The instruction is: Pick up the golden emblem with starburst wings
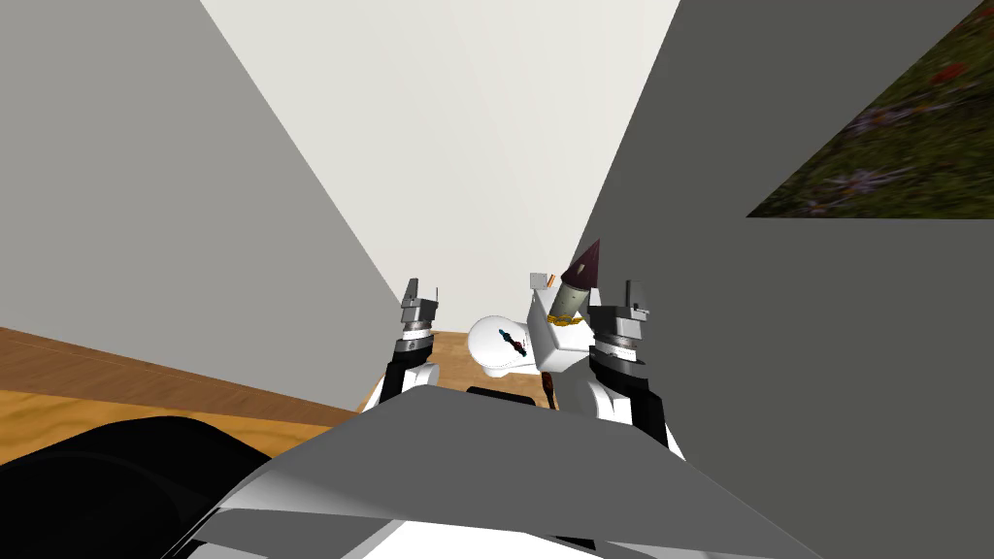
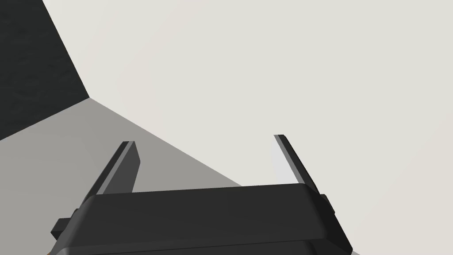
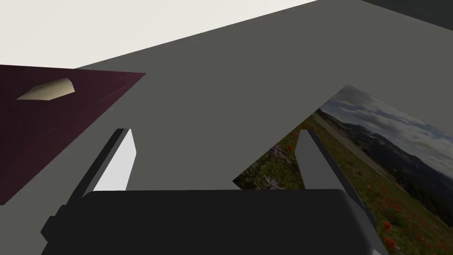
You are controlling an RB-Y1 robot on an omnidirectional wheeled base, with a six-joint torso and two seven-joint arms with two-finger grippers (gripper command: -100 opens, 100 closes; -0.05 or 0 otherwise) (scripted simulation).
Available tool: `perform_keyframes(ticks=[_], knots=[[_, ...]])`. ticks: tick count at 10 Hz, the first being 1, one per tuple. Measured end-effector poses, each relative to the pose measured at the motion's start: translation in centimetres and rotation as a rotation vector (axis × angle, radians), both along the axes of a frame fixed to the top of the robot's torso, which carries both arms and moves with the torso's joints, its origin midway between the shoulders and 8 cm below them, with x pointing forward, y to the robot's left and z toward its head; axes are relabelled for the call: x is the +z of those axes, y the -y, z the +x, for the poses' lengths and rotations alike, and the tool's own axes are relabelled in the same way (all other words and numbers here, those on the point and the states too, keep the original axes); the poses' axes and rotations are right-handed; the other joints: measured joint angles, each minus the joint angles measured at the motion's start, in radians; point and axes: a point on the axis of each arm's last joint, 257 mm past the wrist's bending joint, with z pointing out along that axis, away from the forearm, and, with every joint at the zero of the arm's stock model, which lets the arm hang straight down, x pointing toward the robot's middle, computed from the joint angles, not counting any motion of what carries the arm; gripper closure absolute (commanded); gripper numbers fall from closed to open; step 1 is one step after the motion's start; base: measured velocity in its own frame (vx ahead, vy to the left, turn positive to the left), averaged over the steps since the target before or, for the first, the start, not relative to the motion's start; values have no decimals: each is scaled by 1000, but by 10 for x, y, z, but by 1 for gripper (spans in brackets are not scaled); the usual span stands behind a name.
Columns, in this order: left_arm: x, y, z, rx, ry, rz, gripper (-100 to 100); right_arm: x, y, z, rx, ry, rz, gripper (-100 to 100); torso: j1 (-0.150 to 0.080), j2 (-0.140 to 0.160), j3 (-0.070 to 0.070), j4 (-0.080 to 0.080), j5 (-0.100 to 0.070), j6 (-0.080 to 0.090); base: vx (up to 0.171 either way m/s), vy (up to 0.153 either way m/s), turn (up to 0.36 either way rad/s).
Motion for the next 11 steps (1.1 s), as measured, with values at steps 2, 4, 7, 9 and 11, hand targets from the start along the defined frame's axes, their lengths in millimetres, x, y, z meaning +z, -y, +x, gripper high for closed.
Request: perform_keyframes(ticks=[2, 4, 7, 9, 11], knots=[[0, 0, 0, 0, 0, 0, 0, -4, 1, 2, -42, -9, -71, -100, 1, -1, 0, 0, 0, 0, 6, 24, -35], [0, 0, 0, 0, 0, 0, 0, -8, 4, 5, -101, -18, -161, -100, 2, 0, 0, 0, 0, 0, 6, 28, -32], [0, 0, 0, 0, 0, 0, 0, -16, 7, 9, -185, -32, -282, -100, 1, 0, 0, 0, 0, 0, 1, 22, -26], [0, 0, 0, 0, 0, 0, 0, -21, 11, 12, -244, -41, -367, -100, 1, 0, 0, 0, 0, 0, -1, 19, -24], [0, 0, 0, 0, 0, 0, 0, -27, 14, 16, -297, -49, -440, -100, 1, 0, 0, 0, 0, 0, 1, 19, -22]])
